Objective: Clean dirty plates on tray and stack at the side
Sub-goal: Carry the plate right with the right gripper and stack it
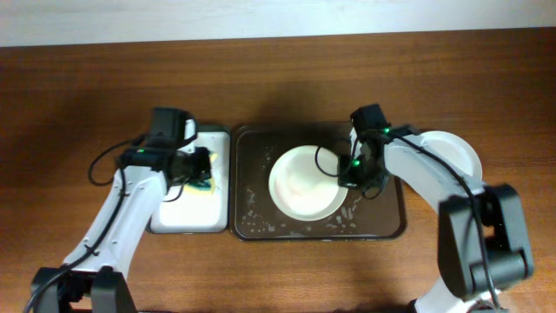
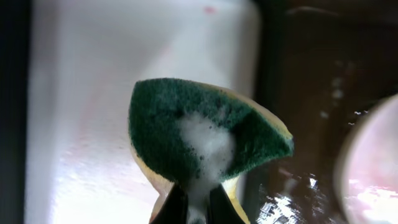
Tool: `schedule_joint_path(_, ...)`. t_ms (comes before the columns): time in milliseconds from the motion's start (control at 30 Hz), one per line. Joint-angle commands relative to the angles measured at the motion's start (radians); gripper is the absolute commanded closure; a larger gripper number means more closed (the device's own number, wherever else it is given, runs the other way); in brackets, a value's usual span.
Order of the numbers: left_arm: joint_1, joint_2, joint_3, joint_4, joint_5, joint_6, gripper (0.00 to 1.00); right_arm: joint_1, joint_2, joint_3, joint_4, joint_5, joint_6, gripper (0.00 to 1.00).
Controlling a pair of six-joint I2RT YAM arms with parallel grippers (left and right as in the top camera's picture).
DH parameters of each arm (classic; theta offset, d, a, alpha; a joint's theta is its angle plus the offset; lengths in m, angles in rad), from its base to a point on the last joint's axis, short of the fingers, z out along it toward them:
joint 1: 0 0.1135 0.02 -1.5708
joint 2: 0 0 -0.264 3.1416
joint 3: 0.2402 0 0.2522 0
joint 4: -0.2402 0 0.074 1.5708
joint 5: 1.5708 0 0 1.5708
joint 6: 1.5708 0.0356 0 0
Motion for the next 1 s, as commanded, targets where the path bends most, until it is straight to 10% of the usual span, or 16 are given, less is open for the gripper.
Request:
schedule_joint_path(0, 0.066, -0.002, -0.065, 0.050, 0.053, 0.054, 1.00, 0.003, -0.140, 0.071, -0.036, 0.180, -0.015, 0.96)
schedule_joint_path(967, 0.072, -0.002, -0.155, 0.183, 0.053, 0.195, 1.00, 0.357, -0.301, 0.072, -0.087, 0.953, -0.063, 0.96)
